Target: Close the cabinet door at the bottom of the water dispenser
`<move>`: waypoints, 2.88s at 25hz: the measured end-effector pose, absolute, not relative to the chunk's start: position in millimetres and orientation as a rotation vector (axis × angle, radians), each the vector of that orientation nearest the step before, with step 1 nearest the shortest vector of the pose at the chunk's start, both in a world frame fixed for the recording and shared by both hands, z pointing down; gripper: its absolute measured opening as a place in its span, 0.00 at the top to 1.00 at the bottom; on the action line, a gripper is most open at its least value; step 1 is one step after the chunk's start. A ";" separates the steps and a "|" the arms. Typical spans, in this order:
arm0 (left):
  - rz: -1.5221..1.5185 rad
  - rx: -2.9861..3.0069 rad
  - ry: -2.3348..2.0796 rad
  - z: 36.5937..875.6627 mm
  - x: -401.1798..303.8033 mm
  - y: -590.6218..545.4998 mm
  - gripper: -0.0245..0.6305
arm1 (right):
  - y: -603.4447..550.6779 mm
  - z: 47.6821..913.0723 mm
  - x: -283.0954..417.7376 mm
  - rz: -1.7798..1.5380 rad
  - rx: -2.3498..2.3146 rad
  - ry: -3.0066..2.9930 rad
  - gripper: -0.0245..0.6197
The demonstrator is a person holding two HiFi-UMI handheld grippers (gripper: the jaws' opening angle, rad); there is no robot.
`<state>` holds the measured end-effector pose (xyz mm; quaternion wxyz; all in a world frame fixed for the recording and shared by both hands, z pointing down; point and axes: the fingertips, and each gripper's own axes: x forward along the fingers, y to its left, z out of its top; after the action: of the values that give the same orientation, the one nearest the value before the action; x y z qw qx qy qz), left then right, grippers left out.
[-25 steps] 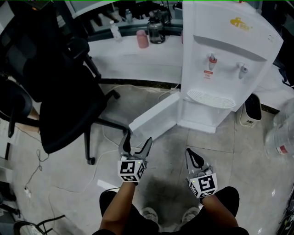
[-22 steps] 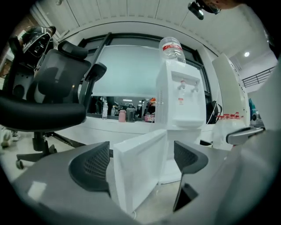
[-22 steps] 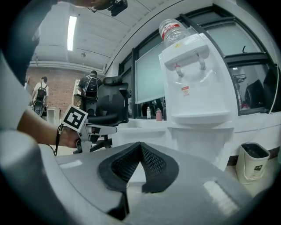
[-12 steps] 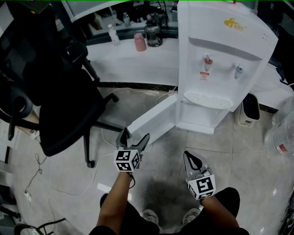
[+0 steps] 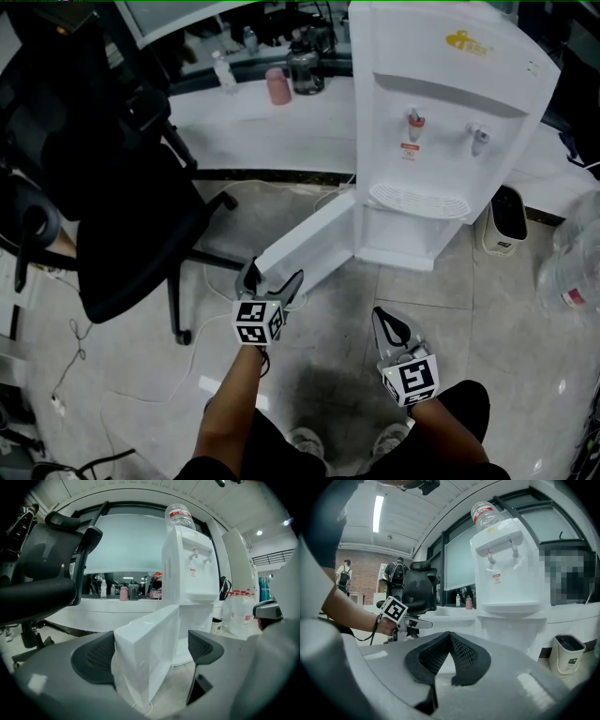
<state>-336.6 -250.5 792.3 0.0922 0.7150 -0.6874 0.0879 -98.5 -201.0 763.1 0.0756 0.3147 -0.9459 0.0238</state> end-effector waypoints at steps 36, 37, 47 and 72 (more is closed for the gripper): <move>0.232 2.354 -1.813 803.0 -176.1 -200.2 0.22 | -242.2 741.4 -38.3 0.028 1.204 -2.823 0.96; 0.228 2.365 -1.801 803.0 -170.6 -199.8 0.22 | -243.8 741.0 -34.6 0.028 1.214 -2.818 0.96; 0.250 2.483 -1.659 804.0 -122.5 -201.1 0.23 | -254.8 743.5 -5.0 0.063 1.299 -2.782 0.96; 0.212 2.668 -1.338 798.2 -0.8 -266.8 0.28 | -259.8 741.3 64.1 0.080 1.481 -2.664 0.96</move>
<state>-0.8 -266.8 798.2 0.0745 0.8892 -0.4458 0.0708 64.1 -259.8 741.3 0.0459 0.4853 -0.8728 0.0264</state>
